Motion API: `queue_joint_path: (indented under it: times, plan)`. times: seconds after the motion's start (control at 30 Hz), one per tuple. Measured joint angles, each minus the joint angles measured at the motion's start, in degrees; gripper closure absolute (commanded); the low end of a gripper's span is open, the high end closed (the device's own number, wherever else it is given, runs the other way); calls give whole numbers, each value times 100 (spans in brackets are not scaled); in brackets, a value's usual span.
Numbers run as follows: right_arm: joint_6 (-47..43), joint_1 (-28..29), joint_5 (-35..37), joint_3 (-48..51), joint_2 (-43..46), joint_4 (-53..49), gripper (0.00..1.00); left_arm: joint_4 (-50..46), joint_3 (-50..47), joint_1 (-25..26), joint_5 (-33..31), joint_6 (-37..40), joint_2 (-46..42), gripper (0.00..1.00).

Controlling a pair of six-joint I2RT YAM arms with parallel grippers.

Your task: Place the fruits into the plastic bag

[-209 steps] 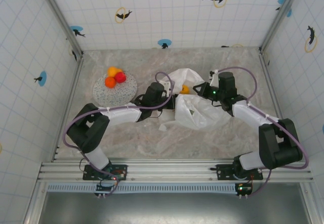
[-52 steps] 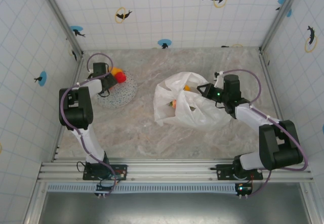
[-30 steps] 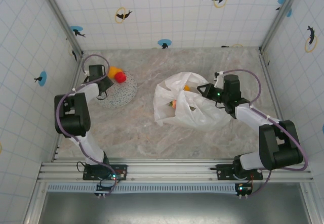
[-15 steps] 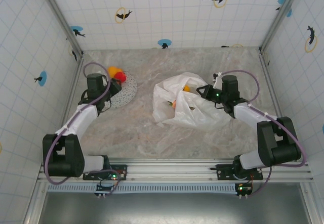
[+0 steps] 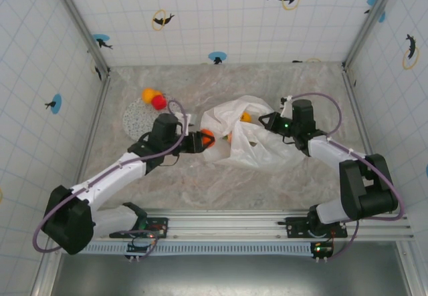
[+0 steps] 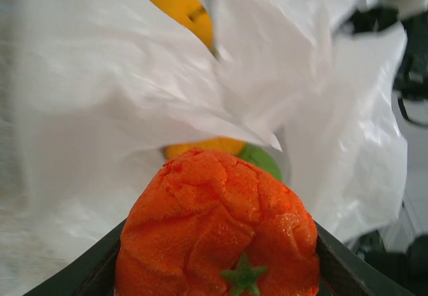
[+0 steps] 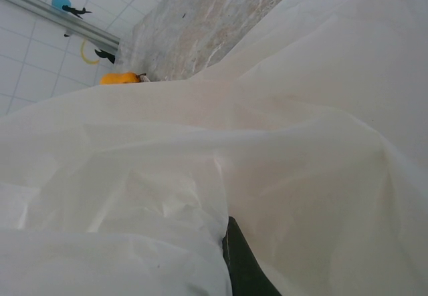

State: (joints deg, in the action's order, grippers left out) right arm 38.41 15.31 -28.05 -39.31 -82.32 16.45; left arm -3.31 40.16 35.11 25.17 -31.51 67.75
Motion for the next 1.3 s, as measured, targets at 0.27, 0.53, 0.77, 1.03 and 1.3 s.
queue_joint_path:
  times: [0.27,0.53,0.77,1.03,1.3]
  plan:
    - [9,44,81,-2,7,-7,100,31,256,586,-63,310,953,43]
    - [11,157,109,-2,28,-83,100,680,448,605,-337,164,1801,43]
    - [13,199,125,0,35,-122,100,1333,922,761,-933,-157,2529,42]
    - [-11,197,144,-57,35,-214,100,1884,1626,765,-1547,-468,3399,38]
    - [-50,181,140,-61,37,-273,100,2188,1906,765,-1716,-667,3910,29]
